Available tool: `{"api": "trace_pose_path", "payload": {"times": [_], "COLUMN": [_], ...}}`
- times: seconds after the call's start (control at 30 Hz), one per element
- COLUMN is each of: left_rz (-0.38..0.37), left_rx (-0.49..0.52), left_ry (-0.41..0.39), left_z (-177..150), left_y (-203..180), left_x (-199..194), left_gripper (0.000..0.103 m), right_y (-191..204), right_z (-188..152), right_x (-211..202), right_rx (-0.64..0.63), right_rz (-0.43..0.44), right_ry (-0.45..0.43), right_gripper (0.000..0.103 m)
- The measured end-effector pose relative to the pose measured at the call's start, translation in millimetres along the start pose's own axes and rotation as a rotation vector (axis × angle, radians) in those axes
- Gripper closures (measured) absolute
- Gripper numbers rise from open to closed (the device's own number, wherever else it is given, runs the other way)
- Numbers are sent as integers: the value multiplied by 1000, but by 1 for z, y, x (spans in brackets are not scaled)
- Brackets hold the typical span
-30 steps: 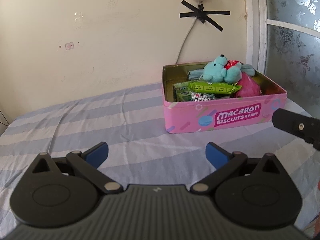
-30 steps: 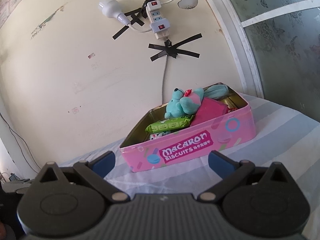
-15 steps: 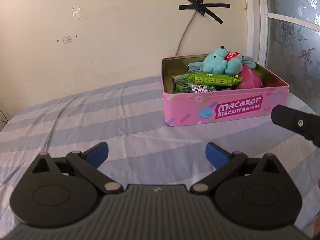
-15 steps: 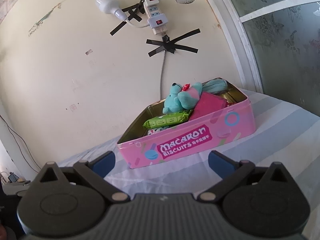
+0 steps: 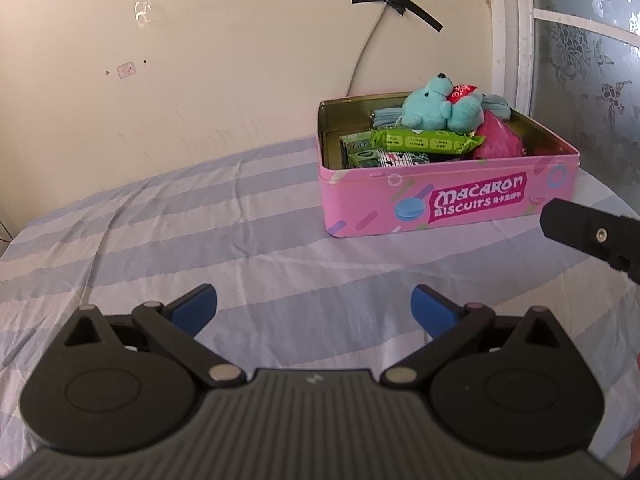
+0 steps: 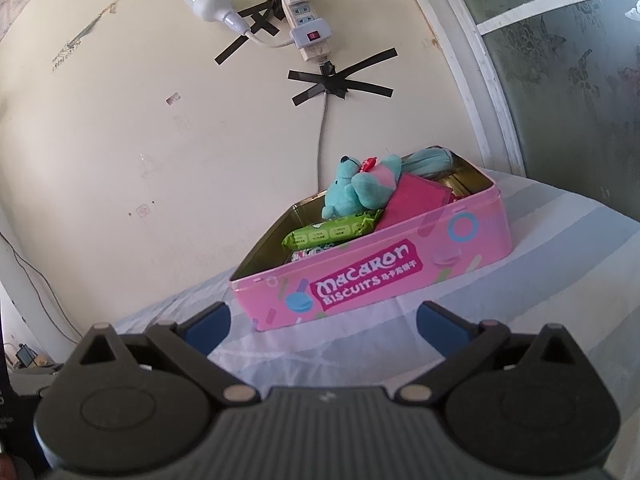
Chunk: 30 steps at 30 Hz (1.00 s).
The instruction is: Organize objects
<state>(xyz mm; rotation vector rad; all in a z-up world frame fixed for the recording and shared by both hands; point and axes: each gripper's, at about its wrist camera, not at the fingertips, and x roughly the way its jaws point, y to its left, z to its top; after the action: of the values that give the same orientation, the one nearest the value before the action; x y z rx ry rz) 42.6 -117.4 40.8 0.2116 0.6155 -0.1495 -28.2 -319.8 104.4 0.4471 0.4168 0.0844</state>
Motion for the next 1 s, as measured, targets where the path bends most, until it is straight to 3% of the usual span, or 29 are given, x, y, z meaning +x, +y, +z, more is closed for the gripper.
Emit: {"api": "trace_pose_path", "payload": {"times": [1.0], "left_rz": [-52], "left_rx": [-22], "left_ry": [27], "left_z": [-1], "left_y": [2], "left_x": [7], "left_gripper": [0], "right_y": [-4], "right_z": [-3], "right_x": [4], "right_rx": [3], "right_rz": [-6], "right_ry": [7], "right_gripper": [0]}}
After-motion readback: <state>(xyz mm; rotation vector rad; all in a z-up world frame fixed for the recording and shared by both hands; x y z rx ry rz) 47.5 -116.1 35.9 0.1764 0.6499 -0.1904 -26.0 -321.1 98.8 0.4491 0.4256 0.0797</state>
